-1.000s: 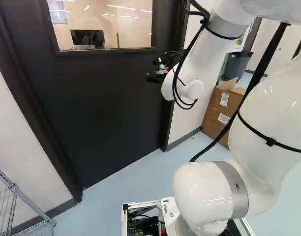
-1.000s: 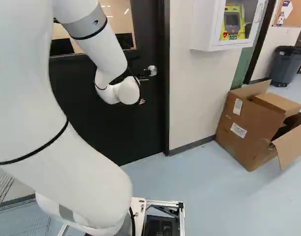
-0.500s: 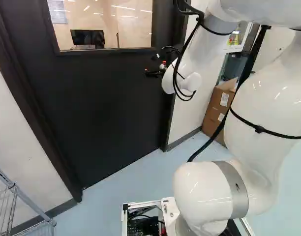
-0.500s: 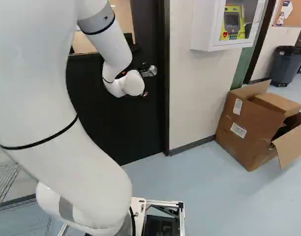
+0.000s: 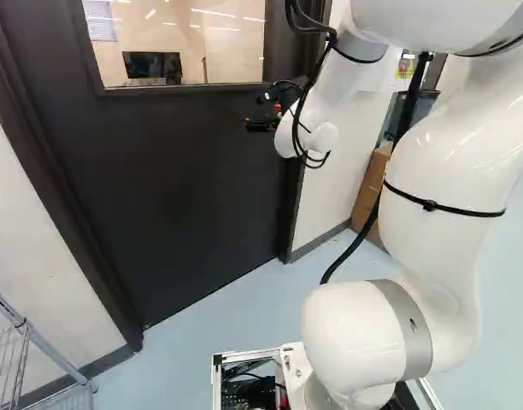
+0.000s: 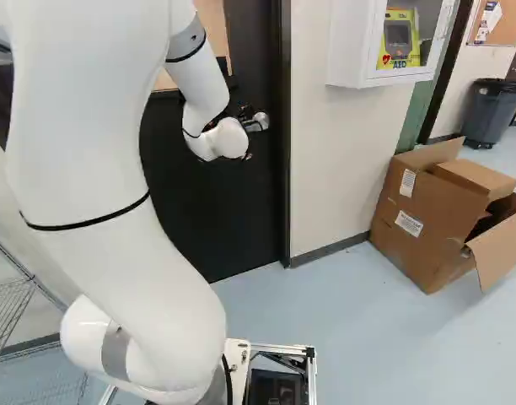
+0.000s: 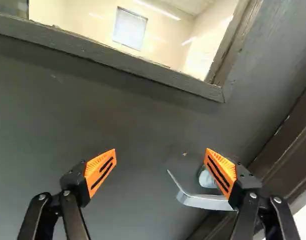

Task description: Open the door and move inside

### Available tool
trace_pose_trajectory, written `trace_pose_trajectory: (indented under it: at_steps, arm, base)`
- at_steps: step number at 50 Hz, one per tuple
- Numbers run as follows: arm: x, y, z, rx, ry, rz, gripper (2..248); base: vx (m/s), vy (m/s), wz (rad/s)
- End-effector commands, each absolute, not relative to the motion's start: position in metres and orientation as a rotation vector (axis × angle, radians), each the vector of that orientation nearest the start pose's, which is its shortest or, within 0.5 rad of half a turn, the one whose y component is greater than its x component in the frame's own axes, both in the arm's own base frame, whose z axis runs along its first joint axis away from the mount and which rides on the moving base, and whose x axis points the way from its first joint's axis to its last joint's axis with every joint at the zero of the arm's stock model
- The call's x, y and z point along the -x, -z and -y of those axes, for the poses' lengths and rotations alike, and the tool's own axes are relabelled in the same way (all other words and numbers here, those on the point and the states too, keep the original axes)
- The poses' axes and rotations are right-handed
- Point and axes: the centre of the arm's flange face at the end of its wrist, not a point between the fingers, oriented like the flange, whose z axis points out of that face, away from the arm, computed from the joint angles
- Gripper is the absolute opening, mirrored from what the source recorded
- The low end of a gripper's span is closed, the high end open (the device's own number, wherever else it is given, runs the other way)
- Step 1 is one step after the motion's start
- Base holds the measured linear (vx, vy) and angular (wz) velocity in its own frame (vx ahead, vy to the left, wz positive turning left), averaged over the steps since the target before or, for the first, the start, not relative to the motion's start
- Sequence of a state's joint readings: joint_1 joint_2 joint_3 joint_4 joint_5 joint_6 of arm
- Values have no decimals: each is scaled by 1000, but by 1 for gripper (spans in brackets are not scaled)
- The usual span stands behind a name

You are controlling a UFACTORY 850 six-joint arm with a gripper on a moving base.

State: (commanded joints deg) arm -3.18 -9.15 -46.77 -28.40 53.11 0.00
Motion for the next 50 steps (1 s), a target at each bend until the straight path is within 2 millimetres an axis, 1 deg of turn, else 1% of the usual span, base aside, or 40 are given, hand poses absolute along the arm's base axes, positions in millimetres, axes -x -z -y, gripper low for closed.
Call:
trace_pose_trajectory:
  at_steps: [50]
  arm:
    - [-529,-444,-5,2233,2016,683,247]
  base:
    - [0,0,0]
